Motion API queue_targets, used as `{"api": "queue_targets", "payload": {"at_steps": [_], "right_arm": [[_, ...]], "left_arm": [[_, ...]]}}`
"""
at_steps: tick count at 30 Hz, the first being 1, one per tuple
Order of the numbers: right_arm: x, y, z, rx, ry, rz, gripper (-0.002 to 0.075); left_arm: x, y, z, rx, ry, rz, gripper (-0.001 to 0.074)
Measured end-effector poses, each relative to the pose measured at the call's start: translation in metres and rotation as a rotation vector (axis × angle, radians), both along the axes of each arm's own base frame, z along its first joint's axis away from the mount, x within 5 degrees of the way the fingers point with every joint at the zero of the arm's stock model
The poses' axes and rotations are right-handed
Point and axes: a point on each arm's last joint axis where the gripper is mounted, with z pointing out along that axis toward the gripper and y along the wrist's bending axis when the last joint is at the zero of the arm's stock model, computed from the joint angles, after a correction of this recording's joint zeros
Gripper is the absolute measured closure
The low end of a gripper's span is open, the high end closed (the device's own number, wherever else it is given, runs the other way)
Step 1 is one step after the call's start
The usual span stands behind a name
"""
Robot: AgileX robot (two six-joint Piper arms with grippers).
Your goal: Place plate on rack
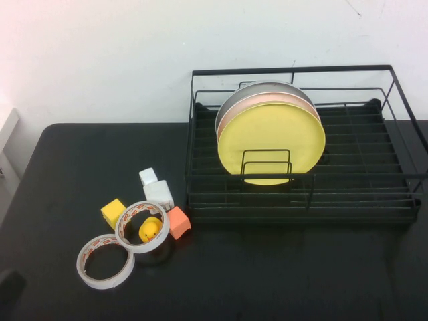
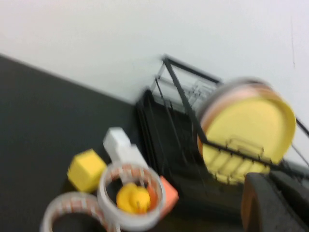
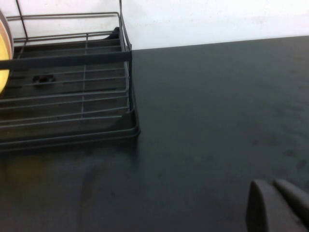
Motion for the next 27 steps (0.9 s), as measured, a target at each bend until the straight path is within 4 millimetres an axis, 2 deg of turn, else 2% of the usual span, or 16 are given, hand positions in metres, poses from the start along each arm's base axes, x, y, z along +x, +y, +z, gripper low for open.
{"api": "queue_targets", "payload": {"at_steps": [7,12,16,20,27], "right_arm": [[0.000,0.000,0.000,0.000,0.000,0.000,0.0728],[0.000,0.000,0.000,0.000,0.000,0.000,0.0728],[0.000,0.000,0.000,0.000,0.000,0.000,0.0728],[0.000,0.000,0.000,0.000,0.000,0.001,0.0728],[0.000,0.000,0.000,0.000,0.000,0.002,0.0728]], "left_arm": [[0.001,0.004,0.003,0.023,-0.112,0.077,0.0739],[-0.005,0.001,-0.007,0.152,-0.180,0.045,0.0738],[-0.010,0.000,-0.021,0.174,-0.131,0.042,0.0738],[-0.013,0.006,-0.028,0.130,-0.039,0.130,0.0738],[-0.017,0.016,-0.037,0.231,0.030,0.256,0.0738]]}}
